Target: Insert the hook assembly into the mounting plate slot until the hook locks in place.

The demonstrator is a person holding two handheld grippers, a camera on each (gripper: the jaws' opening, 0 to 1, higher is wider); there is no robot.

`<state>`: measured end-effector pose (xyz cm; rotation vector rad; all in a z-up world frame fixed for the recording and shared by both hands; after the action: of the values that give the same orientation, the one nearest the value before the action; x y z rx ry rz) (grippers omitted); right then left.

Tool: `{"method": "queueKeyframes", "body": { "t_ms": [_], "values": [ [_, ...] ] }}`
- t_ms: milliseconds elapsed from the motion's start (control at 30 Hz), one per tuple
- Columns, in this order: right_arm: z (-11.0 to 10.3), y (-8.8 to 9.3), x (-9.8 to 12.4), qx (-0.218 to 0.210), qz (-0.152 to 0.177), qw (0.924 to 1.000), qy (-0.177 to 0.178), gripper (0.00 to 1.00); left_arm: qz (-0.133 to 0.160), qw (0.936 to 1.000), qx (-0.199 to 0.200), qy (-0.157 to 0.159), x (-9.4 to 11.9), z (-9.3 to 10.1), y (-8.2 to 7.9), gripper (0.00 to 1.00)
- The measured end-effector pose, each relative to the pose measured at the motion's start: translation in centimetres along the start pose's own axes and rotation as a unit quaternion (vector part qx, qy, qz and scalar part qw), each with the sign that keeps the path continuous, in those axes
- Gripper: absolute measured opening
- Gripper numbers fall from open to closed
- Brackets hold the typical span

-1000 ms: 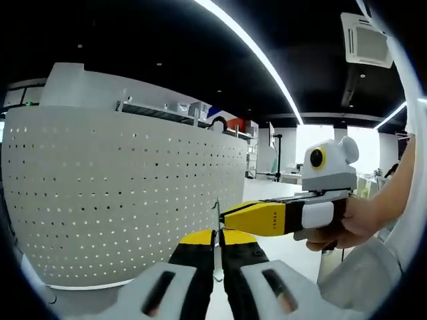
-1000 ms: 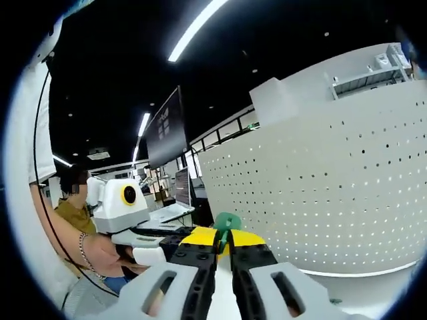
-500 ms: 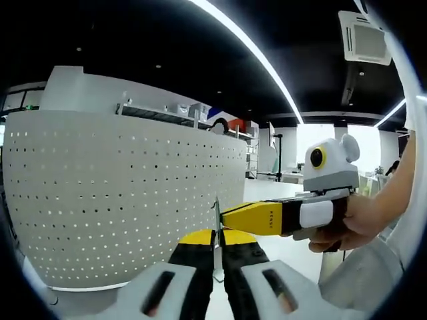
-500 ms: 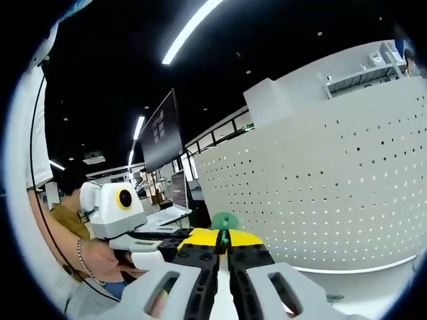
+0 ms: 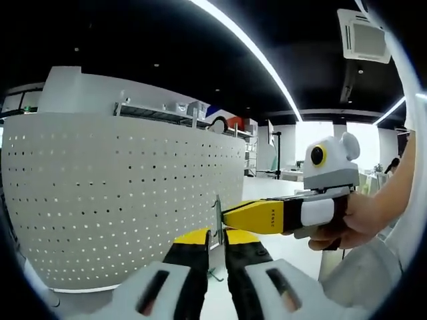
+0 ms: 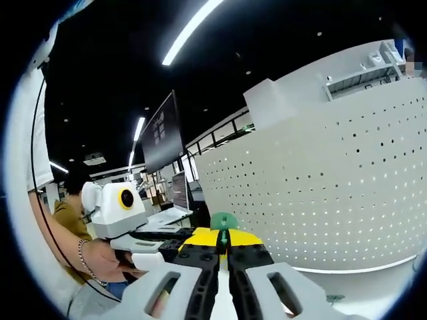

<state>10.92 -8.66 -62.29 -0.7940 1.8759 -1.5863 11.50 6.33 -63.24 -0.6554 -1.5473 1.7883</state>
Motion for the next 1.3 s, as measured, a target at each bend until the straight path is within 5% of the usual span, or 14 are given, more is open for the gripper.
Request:
{"method": "queueKeyframes", "body": {
  "t_ms": [200,800,1300],
  "values": [
    [0.0,-0.1,0.0,-0.003,0.000,1.0000,-0.002,0.00,-0.022,0.9995,-0.017,0.013,-0.2,0.2,0.5,0.37],
    [0.0,-0.2,0.2,-0.001,0.001,1.0000,0.001,0.00,-0.048,0.9981,-0.032,0.020,-0.8,1.0,1.4,0.81],
    [0.5,-1.9,0.2,0.041,-0.004,0.9989,0.021,0.00,-0.073,0.9972,-0.008,0.012,-0.5,0.3,3.0,0.80]
  ]
}}
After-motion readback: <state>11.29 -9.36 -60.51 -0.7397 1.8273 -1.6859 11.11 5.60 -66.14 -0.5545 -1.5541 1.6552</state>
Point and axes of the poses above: the point that each gripper's makers call its tool centre point, and the gripper's own axes: x roughly backward along the fingers, z roughly to its right, y roughly out of its underside, the point moved 10 cm from there along x, roughly backward along the fingers, and after that the axes turned 6 degrees about x, right-handed, at the moved point
